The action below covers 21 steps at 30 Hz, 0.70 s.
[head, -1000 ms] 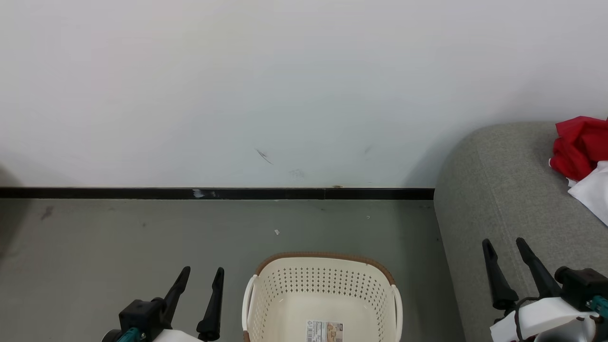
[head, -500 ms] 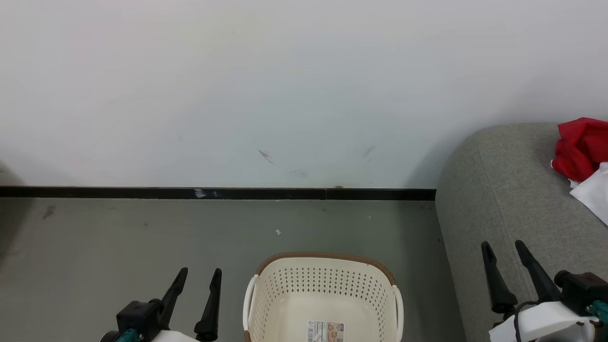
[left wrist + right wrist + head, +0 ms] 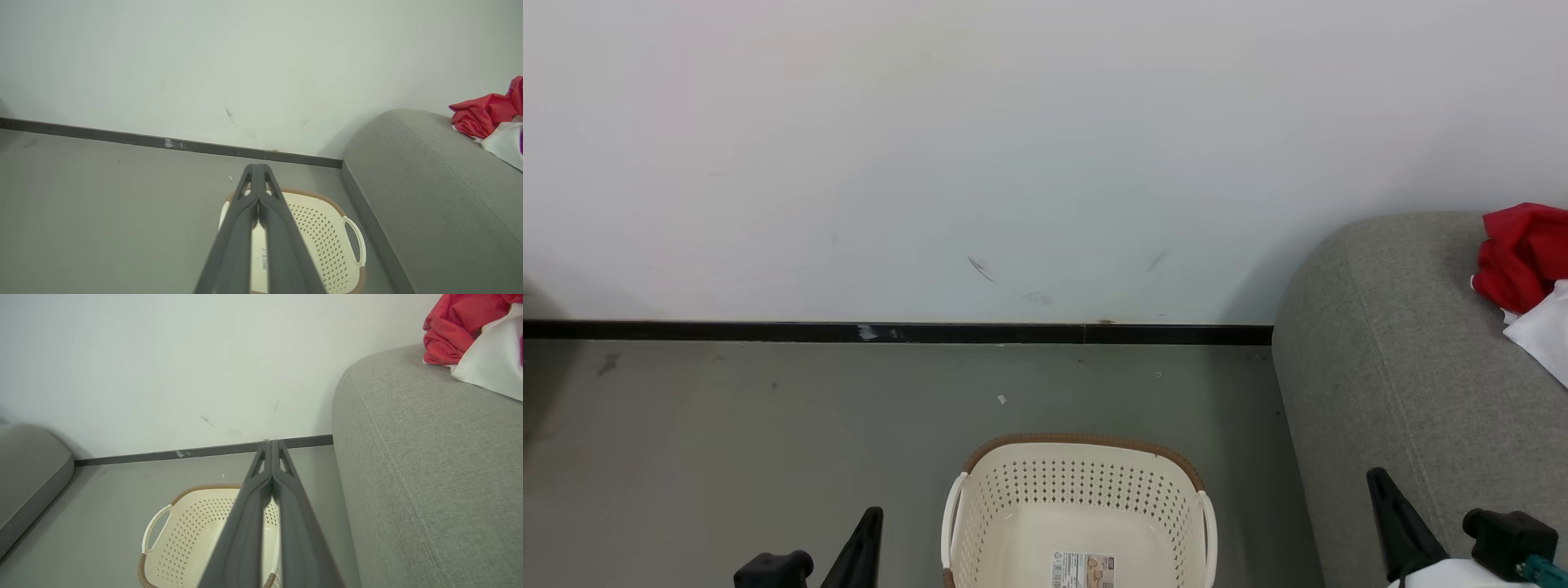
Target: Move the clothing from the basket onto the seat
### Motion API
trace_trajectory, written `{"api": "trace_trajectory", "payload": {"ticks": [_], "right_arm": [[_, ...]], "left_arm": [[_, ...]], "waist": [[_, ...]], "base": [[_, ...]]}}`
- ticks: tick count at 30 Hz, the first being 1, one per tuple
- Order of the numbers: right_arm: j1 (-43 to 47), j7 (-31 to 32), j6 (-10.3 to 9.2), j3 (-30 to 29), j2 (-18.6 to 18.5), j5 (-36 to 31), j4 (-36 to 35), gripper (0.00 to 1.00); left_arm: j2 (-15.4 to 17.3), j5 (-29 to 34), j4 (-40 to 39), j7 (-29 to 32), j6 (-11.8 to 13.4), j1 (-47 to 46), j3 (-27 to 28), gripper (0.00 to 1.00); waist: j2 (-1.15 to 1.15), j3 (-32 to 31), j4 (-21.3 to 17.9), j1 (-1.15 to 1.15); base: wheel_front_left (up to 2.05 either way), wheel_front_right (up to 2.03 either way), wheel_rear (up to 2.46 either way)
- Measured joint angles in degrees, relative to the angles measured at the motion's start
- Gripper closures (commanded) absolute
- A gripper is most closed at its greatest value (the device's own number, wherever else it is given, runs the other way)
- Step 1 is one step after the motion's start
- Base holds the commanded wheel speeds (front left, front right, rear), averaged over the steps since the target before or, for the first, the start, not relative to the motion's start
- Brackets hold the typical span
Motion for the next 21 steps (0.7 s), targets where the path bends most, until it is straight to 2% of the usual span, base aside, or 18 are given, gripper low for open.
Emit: {"api": "trace_trajectory", "payload": {"ticks": [16, 21], "right_arm": [[-2.5, 4.9, 0.0, -2.7, 0.0, 12.6, 2.3, 1.0], [-2.8, 6.5, 0.0, -2.9, 0.0, 16.7, 2.6, 1.0]], "left_arm": [[-0.3, -10.2, 0.0, 3.0, -1.4, -0.1, 3.3, 1.0], [-0.5, -13.2, 0.0, 3.8, -1.9, -0.2, 4.6, 1.0]], "waist": [[0.0, 0.1, -0.4, 0.04], [0.0, 0.2, -0.9, 0.2]], "base": [[0.0, 0.0, 0.0], [0.0, 0.0, 0.0]]}}
